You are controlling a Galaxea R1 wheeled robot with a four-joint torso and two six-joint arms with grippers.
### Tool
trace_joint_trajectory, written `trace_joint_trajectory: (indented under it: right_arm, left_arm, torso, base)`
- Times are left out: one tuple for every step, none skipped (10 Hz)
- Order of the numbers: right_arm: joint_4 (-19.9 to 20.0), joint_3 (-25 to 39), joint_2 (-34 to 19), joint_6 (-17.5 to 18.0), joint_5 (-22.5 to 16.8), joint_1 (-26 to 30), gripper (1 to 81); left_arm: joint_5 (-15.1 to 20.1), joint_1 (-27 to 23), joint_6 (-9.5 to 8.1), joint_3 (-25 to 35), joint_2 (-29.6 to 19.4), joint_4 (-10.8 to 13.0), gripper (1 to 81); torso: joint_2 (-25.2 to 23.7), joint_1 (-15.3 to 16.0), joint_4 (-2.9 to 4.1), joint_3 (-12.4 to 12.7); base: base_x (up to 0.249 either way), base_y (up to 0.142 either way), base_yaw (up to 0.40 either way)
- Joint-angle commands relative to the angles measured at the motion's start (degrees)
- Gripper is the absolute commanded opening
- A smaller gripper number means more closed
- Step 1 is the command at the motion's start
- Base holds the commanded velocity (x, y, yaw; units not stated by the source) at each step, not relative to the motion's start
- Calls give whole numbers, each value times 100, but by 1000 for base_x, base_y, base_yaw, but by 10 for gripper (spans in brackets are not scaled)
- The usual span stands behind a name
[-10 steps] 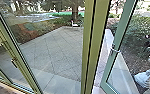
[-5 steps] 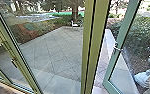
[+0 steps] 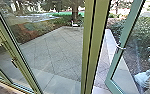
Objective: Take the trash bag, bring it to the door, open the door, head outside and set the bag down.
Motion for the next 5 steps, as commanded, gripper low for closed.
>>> trace_joint_trajectory:
  right_arm:
    - [-602, 2, -218, -282, -215, 959, 811]
    - [-811, -7, -313, -299, -67, 994, 811]
    - [-927, 1, -393, -299, -14, 1047, 811]
    - [-945, -16, -472, -335, 137, 1117, 811]
    - [-954, -154, -490, -430, 284, 1161, 811]
  left_arm:
    - [442, -25, 15, 49, -81, -49, 10]
    - [450, -25, 15, 49, -91, -49, 10]
    - [451, -25, 15, 49, -82, -49, 10]
    - [451, -25, 15, 58, -65, -49, 10]
    - [451, -25, 15, 58, -64, -49, 10]
  torso:
    - [0, 0, 0, 0]
    - [0, 0, 0, 0]
    - [0, 0, 0, 0]
    - [0, 0, 0, 0]
    - [0, 0, 0, 0]
  base:
    - [0, 0, 0]
    - [0, 0, 0]
    - [0, 0, 0]
    - [0, 0, 0]
    - [0, 0, 0]
